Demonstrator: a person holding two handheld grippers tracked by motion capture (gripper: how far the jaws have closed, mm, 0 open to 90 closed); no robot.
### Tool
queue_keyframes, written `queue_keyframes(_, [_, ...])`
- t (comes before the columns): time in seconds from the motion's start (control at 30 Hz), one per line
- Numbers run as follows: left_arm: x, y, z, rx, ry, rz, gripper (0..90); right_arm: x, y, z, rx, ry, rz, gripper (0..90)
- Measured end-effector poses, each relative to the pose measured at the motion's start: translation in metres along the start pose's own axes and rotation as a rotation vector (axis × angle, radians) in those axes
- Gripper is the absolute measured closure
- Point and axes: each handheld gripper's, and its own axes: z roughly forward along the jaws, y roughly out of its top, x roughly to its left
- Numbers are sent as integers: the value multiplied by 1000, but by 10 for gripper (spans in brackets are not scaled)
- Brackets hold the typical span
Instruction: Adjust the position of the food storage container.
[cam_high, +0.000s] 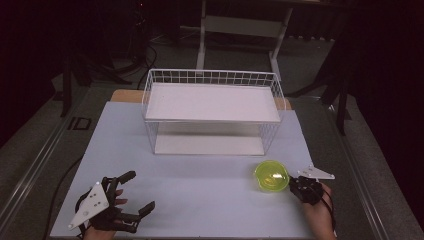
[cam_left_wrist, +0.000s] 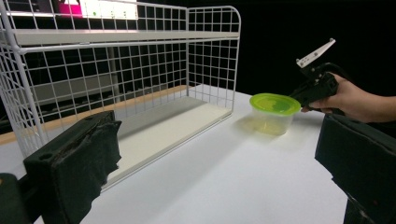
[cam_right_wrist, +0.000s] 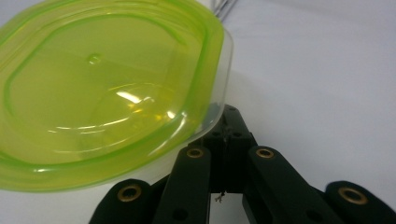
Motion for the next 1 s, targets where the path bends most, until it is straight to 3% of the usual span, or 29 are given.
queue_keyframes(0.27, [-1, 0, 1, 2, -1, 0, 4, 6, 0, 7, 7, 52, 26, 900])
queue_keyframes(0.43, [-1, 0, 1, 3, 0, -1, 4, 14, 3, 12, 16, 68, 1, 900])
queue_keyframes(0.63, [-1, 0, 1, 4, 1, 1, 4, 34, 11, 23, 45, 114, -46, 900])
queue_keyframes(0.73, [-1, 0, 0, 3, 2, 3, 4, 40, 15, 28, 43, 139, -28, 900])
queue_keyframes(0.83, [0, 0, 0, 3, 2, 3, 4, 45, 18, 30, 47, 144, -30, 900])
queue_keyframes(1.0, [0, 0, 0, 4, 0, 2, 4, 60, 21, 35, 54, 193, -36, 900])
